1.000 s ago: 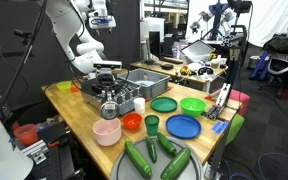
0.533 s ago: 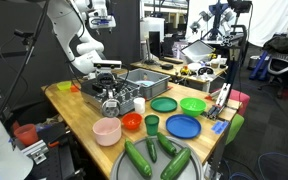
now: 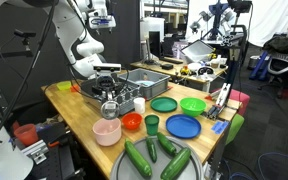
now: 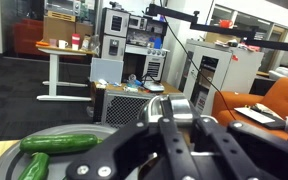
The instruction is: Pour the contents of the jug into the pink mug
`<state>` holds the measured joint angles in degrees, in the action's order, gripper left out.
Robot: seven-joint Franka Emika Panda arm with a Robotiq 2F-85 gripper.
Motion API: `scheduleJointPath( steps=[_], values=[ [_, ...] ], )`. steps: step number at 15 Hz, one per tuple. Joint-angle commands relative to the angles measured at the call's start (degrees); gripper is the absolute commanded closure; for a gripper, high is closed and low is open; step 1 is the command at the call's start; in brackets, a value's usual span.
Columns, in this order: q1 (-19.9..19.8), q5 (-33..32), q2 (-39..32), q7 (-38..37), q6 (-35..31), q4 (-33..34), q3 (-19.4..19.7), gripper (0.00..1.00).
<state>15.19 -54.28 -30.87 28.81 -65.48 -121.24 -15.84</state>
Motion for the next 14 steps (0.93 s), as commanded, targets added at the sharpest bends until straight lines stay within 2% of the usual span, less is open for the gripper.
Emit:
scheduleJointPath(
  steps=[1, 14],
  values=[
    [0.2, -1.2, -2.0, -1.3, 3.4, 1.8, -0.5, 0.96],
    [1.3, -2.7, -5.6, -3.0, 9.4, 4.5, -0.9, 0.96]
  ],
)
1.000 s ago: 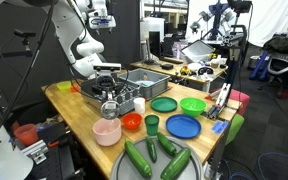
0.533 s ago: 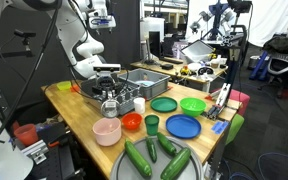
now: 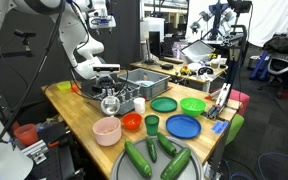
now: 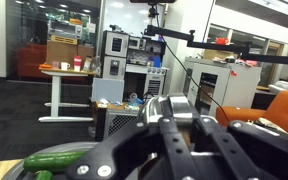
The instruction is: Pour the contents of the jug into the pink mug
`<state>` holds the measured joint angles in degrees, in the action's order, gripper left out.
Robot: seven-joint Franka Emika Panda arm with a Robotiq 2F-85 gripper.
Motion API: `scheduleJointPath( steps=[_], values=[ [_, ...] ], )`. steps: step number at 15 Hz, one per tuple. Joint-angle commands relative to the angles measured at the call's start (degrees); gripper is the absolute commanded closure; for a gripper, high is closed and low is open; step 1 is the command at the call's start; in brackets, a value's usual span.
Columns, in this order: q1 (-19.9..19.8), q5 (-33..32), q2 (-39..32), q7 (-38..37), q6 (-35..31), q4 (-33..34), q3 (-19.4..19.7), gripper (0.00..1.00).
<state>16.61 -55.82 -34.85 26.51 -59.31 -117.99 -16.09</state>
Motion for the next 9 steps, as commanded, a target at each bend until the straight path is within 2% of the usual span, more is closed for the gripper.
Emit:
scheduleJointPath(
  steps=[1, 9],
  values=[
    [-0.1, -1.2, -1.7, -0.9, 3.6, 1.2, -0.8, 0.96],
    [0.1, -1.8, -2.7, -1.8, 5.6, 1.7, -1.6, 0.96]
  ],
)
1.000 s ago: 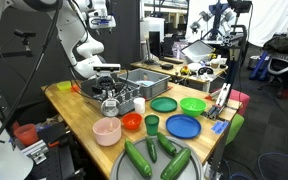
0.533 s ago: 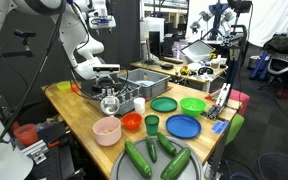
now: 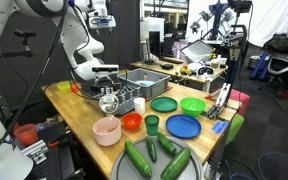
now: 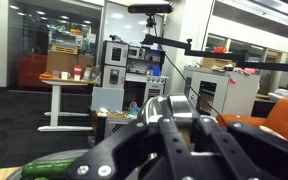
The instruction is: Pour the contents of the jug into the pink mug
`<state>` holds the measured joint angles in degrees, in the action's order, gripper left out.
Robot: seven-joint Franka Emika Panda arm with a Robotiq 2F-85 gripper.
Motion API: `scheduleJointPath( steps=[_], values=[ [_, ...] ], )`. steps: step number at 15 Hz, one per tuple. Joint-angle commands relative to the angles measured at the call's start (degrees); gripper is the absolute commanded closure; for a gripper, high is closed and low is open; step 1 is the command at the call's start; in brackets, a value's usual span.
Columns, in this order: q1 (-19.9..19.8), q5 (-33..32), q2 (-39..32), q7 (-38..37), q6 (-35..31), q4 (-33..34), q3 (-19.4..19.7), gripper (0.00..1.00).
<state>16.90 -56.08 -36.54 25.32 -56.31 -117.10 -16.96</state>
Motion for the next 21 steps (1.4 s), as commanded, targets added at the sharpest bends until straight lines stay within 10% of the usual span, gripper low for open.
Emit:
scheduleJointPath(
  steps=[1, 21],
  values=[
    [-0.2, -1.5, -1.1, -0.6, 2.8, 0.9, -0.7, 0.96],
    [-0.2, -2.1, -1.1, -1.0, 6.1, 1.4, -1.0, 0.96]
  ],
)
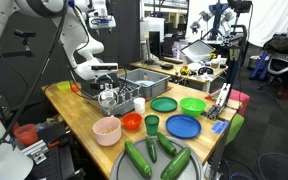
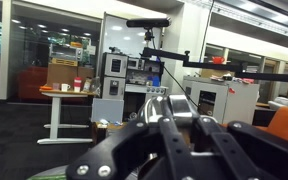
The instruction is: Pour the contents of the jug into the pink mug
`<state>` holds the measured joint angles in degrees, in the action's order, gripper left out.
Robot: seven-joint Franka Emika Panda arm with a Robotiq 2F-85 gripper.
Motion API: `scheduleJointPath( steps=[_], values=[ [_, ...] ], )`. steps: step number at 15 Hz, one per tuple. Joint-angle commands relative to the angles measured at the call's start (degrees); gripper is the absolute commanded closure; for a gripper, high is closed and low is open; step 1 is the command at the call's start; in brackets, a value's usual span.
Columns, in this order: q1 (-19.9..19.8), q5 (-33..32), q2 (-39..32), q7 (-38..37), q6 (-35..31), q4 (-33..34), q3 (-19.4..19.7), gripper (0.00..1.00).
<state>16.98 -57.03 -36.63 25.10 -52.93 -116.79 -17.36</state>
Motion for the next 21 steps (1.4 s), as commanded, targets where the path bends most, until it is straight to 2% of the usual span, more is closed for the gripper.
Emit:
scheduleJointPath(
  steps=[1, 6, 12, 17, 21],
  values=[
    [-0.2, -1.1, -1.1, -0.8, 2.9, 1.2, -0.7, 0.96],
    [-0.2, -1.2, -1.2, -0.8, 3.8, 1.3, -1.0, 0.96],
    [-0.8, -1.2, -0.3, -2.0, 1.9, 1.0, -1.4, 0.96],
    [-2.5, 0.3, 1.9, -3.4, -4.3, -0.2, -2.3, 0.96],
    [-5.1, 3.3, 6.3, -3.2, -10.6, -2.6, -2.6, 0.96]
  ],
)
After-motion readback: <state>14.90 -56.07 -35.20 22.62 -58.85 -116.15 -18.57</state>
